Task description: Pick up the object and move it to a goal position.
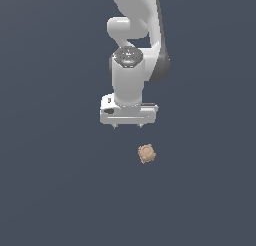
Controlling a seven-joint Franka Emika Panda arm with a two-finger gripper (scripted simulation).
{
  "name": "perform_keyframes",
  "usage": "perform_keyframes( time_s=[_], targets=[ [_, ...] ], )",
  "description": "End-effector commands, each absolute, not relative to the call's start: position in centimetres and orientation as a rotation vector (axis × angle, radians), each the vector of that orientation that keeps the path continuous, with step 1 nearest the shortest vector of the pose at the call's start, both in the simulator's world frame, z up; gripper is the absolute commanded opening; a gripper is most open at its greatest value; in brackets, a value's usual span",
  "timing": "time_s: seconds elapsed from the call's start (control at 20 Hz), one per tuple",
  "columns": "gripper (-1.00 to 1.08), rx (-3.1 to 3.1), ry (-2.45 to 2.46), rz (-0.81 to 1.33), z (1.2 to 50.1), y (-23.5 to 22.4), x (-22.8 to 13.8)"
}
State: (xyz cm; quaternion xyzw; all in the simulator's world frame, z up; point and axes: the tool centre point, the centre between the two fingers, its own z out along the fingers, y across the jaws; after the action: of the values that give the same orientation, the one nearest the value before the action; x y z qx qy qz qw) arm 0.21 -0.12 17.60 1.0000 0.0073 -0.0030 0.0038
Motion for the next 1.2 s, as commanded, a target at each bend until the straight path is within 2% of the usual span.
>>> perform_keyframes(
  time_s=[0.0,0.35,0.7,1.15],
  targets=[
    [1.0,3.134,0.023,-0.009,17.6,-0.1,0.2],
    [1.0,3.139,0.04,-0.034,17.3,2.1,0.3],
    [1.0,3.139,0.053,-0.035,17.1,2.3,0.5],
    [1.0,3.131,0.205,-0.023,14.5,4.4,2.6]
  ],
)
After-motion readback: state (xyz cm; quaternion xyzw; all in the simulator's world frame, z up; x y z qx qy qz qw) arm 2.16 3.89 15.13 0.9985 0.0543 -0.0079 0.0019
